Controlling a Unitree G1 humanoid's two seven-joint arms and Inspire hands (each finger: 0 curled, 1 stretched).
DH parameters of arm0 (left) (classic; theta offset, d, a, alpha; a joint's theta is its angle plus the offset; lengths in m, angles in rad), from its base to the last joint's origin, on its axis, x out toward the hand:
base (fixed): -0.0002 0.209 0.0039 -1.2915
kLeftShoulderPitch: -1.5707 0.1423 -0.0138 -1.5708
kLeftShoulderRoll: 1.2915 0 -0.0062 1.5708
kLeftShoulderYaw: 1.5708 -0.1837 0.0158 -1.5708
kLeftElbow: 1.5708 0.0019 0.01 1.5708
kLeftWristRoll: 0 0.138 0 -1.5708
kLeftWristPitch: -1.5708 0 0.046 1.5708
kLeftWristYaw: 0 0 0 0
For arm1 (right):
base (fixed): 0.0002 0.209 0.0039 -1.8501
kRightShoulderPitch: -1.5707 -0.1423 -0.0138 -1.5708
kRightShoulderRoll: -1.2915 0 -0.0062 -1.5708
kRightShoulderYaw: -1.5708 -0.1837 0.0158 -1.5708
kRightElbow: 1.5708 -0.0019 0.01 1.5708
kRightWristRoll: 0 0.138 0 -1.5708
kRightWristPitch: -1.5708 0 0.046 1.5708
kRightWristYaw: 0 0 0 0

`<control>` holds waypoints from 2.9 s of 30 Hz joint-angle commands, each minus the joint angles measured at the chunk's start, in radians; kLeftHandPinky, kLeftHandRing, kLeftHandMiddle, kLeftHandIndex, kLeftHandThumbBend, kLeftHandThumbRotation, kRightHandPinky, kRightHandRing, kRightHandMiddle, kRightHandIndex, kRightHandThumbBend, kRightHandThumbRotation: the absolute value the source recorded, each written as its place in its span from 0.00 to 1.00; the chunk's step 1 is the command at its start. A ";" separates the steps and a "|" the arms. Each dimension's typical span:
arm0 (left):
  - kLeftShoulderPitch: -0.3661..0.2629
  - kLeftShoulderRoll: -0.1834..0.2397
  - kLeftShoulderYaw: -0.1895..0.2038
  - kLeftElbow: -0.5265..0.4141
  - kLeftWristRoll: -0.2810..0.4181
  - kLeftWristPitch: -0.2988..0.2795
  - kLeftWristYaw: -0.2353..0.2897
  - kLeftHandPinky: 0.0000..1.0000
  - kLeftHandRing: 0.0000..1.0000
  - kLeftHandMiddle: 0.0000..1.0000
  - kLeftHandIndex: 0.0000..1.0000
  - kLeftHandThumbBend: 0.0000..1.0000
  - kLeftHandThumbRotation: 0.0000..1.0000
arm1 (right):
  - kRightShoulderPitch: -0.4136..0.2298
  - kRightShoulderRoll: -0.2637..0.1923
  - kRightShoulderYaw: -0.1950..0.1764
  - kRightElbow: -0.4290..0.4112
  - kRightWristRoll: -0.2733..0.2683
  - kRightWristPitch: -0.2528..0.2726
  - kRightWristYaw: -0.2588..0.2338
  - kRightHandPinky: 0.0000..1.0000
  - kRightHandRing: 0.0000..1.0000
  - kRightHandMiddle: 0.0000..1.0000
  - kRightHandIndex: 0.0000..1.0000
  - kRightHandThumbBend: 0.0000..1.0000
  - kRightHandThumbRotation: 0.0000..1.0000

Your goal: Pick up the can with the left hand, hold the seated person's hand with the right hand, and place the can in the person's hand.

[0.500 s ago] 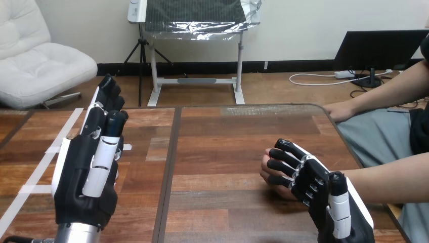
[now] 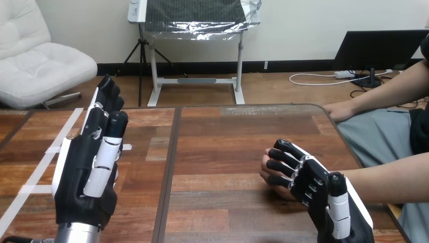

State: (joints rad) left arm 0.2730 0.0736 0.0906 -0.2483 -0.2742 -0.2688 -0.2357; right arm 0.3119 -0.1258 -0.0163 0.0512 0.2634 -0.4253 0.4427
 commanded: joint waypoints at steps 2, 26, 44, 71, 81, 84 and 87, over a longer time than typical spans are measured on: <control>-0.030 -0.003 -0.005 -0.032 0.015 -0.019 0.005 1.00 1.00 1.00 0.99 0.57 0.71 | -0.049 -0.005 -0.007 -0.004 0.001 -0.013 0.005 0.76 0.83 0.85 0.86 0.98 1.00; -0.129 0.042 0.083 0.057 0.061 -0.058 0.048 1.00 1.00 1.00 1.00 0.47 0.72 | -0.064 -0.007 -0.010 0.008 -0.002 -0.007 0.003 0.76 0.83 0.85 0.86 0.99 1.00; -0.259 0.105 0.158 0.154 0.155 -0.072 0.132 1.00 1.00 1.00 1.00 0.62 0.70 | -0.076 -0.010 -0.013 0.030 -0.004 -0.012 0.007 0.75 0.83 0.85 0.86 0.99 1.00; -0.465 0.228 0.191 0.435 0.297 -0.105 0.219 1.00 1.00 0.97 0.95 0.81 0.58 | -0.082 -0.005 -0.020 0.042 -0.004 -0.033 0.009 0.76 0.83 0.85 0.85 0.99 1.00; -0.518 0.276 0.177 0.542 0.310 -0.088 0.198 1.00 1.00 0.99 0.97 0.82 0.42 | -0.085 -0.004 -0.023 0.046 -0.004 -0.040 0.009 0.76 0.83 0.84 0.85 0.99 1.00; -0.535 0.291 0.170 0.579 0.312 -0.084 0.186 1.00 1.00 0.99 0.98 0.83 0.39 | -0.085 -0.002 -0.024 0.046 -0.007 -0.041 0.006 0.75 0.83 0.84 0.85 0.99 1.00; -0.552 0.305 0.164 0.613 0.319 -0.080 0.179 1.00 1.00 1.00 0.99 0.84 0.35 | -0.083 -0.002 -0.024 0.042 -0.008 -0.039 0.005 0.75 0.83 0.84 0.85 0.99 1.00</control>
State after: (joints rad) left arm -0.1902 0.3389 0.2785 0.3071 0.0272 -0.3541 -0.0421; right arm 0.2999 -0.1258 -0.0293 0.0979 0.2556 -0.4358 0.4513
